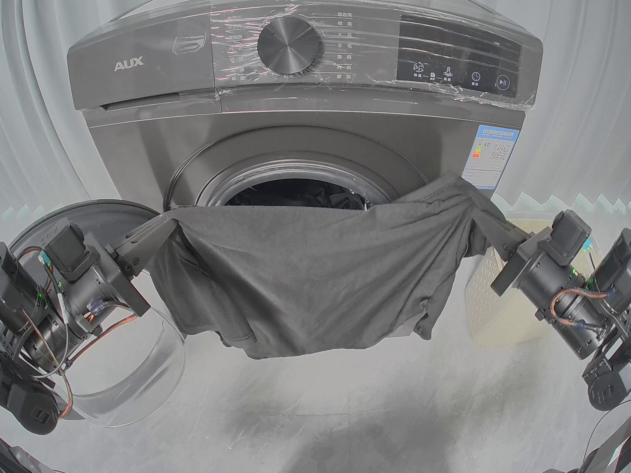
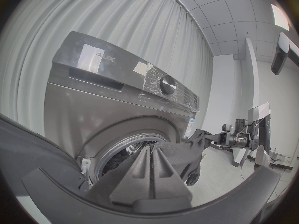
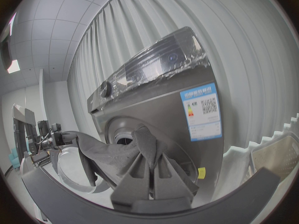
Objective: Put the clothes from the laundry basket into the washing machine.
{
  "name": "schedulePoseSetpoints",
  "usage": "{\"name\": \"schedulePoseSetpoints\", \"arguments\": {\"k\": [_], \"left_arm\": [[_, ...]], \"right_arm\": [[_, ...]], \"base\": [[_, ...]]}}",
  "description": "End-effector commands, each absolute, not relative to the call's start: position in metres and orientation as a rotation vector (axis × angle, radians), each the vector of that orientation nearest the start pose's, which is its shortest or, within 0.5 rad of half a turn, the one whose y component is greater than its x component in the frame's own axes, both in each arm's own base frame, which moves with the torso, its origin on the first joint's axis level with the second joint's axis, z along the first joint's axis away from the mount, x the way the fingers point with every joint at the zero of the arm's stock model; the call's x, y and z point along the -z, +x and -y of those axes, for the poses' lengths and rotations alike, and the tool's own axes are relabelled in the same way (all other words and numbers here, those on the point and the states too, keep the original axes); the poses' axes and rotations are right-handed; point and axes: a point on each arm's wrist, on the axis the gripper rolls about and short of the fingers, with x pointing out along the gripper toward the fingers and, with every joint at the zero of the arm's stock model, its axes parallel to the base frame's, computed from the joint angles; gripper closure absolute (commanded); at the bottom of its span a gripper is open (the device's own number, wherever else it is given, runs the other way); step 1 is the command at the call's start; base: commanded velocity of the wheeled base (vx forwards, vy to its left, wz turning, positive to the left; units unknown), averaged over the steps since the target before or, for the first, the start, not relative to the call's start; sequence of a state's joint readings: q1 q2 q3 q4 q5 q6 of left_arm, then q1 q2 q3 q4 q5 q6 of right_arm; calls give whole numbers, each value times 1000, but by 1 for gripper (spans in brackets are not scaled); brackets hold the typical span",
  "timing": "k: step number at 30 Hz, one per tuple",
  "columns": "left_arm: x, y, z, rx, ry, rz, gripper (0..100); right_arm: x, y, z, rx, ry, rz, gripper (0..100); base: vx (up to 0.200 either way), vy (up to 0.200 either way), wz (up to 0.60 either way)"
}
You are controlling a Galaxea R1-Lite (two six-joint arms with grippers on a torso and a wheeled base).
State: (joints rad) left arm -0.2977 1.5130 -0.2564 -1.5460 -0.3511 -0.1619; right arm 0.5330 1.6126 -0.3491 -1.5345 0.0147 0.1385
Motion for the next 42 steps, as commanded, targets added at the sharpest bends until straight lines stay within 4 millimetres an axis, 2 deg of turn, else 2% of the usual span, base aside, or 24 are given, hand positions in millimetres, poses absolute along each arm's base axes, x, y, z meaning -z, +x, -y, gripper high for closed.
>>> {"name": "schedulePoseSetpoints", "arguments": {"k": [1, 3, 4, 9, 10, 13, 19, 26, 36, 42], "left_arm": [[-185, 192, 76, 707, -146, 239, 100], [-185, 191, 80, 722, -146, 238, 100], [-185, 191, 82, 729, -146, 239, 100], [-188, 189, 91, 757, -160, 250, 100], [-192, 191, 98, 770, -166, 267, 100], [-195, 199, 109, 795, -173, 275, 100], [-196, 213, 121, 783, -181, 277, 100], [-192, 219, 124, 779, -179, 262, 100], [-181, 226, 131, 768, -152, 229, 100], [-174, 235, 139, 742, -147, 208, 100]], "right_arm": [[-166, 199, -123, -583, 182, 154, 100], [-158, 201, -125, -585, 172, 119, 100], [-154, 200, -125, -588, 168, 101, 0], [-140, 188, -129, -625, 151, 25, 0], [-127, 177, -128, -645, 131, -36, 0], [-113, 173, -128, -655, 108, -110, 0], [-105, 179, -133, -654, 100, -140, 0], [-100, 196, -157, -694, 98, -131, 0], [-96, 194, -193, -796, 97, -123, 0], [-87, 197, -198, -797, 87, -150, 0]], "base": [[0, 0, 0], [0, 0, 0], [0, 0, 0], [0, 0, 0], [0, 0, 0], [0, 0, 0], [0, 0, 0], [0, 0, 0], [0, 0, 0], [0, 0, 0]]}}
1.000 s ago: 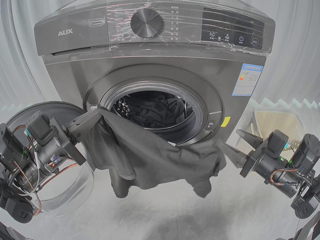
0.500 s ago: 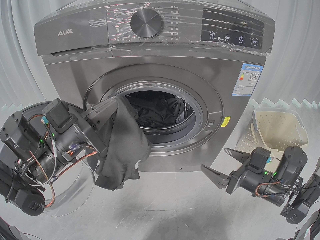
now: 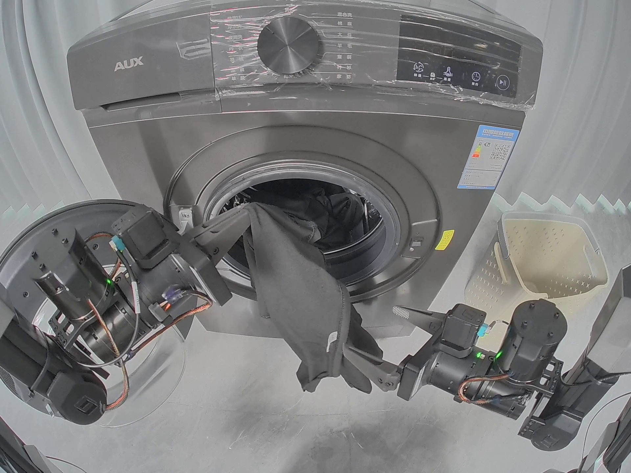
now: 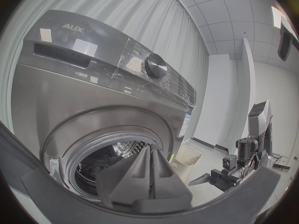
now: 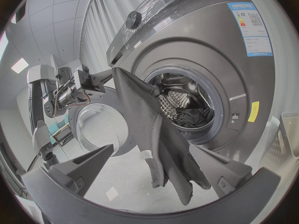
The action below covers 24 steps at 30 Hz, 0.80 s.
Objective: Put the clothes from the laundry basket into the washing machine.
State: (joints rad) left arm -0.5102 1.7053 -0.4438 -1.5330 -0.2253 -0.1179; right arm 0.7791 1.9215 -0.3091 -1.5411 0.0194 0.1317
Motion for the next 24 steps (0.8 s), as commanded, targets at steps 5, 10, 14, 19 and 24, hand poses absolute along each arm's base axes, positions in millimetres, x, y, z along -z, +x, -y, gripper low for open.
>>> {"name": "schedulePoseSetpoints", "arguments": {"k": [5, 10, 14, 19, 24], "left_arm": [[-176, 241, 144, 729, -149, 195, 100], [-185, 246, 150, 703, -152, 187, 100], [-190, 245, 160, 729, -155, 175, 100], [-194, 244, 164, 736, -158, 185, 100], [-196, 245, 164, 738, -159, 193, 100]], "right_arm": [[-79, 202, -202, -796, 79, -172, 0], [-72, 211, -210, -796, 78, -174, 0], [-67, 216, -220, -808, 76, -174, 0], [-61, 219, -232, -833, 76, -172, 0], [-59, 234, -247, -835, 96, -135, 0]], "base": [[0, 0, 0], [0, 0, 0], [0, 0, 0], [0, 0, 0], [0, 0, 0]]}}
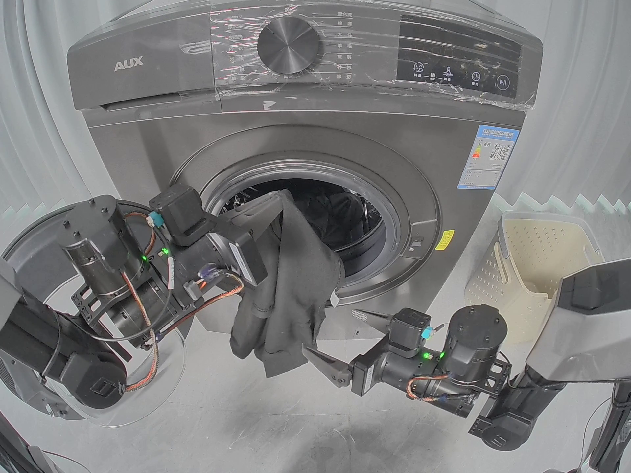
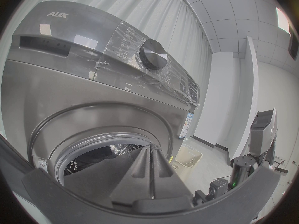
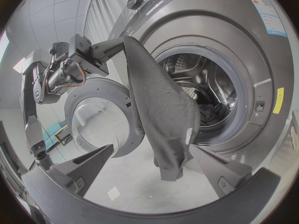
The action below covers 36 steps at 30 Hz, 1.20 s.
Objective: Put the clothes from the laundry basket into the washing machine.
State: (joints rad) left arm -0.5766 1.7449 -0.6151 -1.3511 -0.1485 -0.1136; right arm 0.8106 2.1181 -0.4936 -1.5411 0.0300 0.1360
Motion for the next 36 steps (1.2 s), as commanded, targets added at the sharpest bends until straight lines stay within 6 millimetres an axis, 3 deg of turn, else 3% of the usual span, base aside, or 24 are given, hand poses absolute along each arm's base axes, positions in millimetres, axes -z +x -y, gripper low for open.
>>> {"name": "schedulePoseSetpoints", "arguments": {"k": [1, 10, 17, 25, 36], "left_arm": [[-196, 245, 164, 738, -159, 193, 100], [-196, 244, 164, 738, -160, 196, 100], [-199, 244, 165, 740, -162, 207, 100], [-204, 240, 168, 757, -170, 222, 100], [-205, 238, 172, 762, -174, 224, 100]], "right_arm": [[-58, 236, -248, -832, 97, -133, 0], [-37, 270, -257, -788, 99, -120, 0], [-24, 301, -253, -743, 83, -97, 0], [-13, 303, -260, -753, 77, -108, 0], [-13, 307, -273, -769, 87, -78, 0]], "base": [[0, 0, 0], [0, 0, 0], [0, 0, 0], [0, 0, 0], [0, 0, 0]]}}
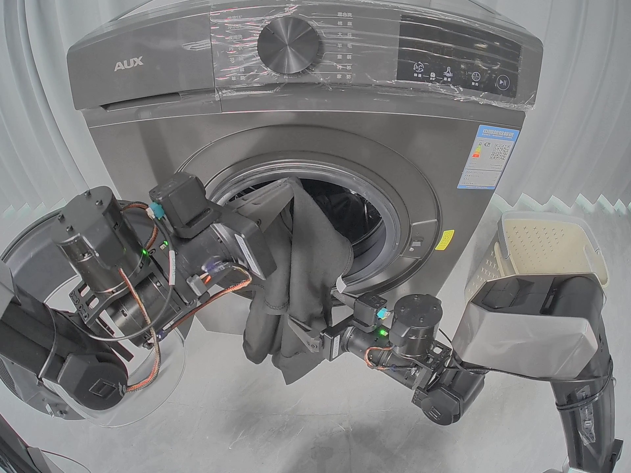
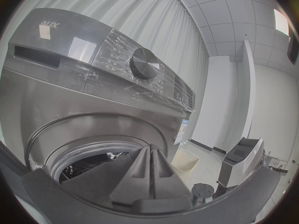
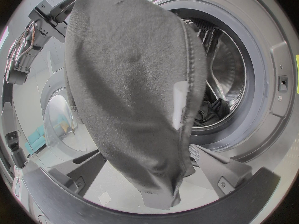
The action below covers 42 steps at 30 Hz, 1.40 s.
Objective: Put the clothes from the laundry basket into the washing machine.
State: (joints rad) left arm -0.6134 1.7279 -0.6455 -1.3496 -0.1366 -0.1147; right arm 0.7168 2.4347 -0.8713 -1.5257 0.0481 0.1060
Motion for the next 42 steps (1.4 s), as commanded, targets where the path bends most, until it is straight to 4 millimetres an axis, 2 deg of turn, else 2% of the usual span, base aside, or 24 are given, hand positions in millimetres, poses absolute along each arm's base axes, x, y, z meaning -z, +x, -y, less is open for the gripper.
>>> {"name": "schedulePoseSetpoints", "arguments": {"k": [1, 9, 10, 14, 18, 24, 26, 27, 29, 35, 36, 42], "left_arm": [[-205, 238, 173, 764, -174, 224, 100], [-206, 237, 173, 764, -177, 230, 100], [-205, 237, 172, 761, -175, 227, 100], [-196, 236, 167, 749, -164, 190, 100], [-176, 231, 163, 745, -131, 114, 100], [-123, 226, 161, 751, -49, -78, 100], [-113, 228, 162, 748, -39, -111, 100], [-99, 229, 163, 747, -31, -141, 100], [-86, 232, 164, 747, -28, -145, 100], [-62, 242, 159, 714, 4, -190, 100], [-60, 242, 158, 712, 7, -199, 0], [-54, 234, 156, 728, 17, -239, 0]], "right_arm": [[-11, 307, -273, -769, 88, -80, 0], [-1, 317, -276, -739, 95, -79, 0], [-1, 319, -275, -724, 95, -78, 100], [-8, 326, -266, -678, 109, -57, 100], [-38, 329, -251, -649, 129, -4, 100], [-76, 323, -232, -623, 144, 59, 100], [-82, 321, -231, -623, 147, 69, 100], [-89, 318, -231, -632, 151, 85, 100], [-98, 313, -232, -642, 158, 104, 100], [-107, 308, -235, -653, 161, 111, 100], [-107, 308, -235, -653, 161, 111, 100], [-108, 309, -234, -650, 162, 115, 100]], "base": [[0, 0, 0], [0, 0, 0], [0, 0, 0], [0, 0, 0], [0, 0, 0], [0, 0, 0], [0, 0, 0], [0, 0, 0], [0, 0, 0], [0, 0, 0], [0, 0, 0], [0, 0, 0]]}}
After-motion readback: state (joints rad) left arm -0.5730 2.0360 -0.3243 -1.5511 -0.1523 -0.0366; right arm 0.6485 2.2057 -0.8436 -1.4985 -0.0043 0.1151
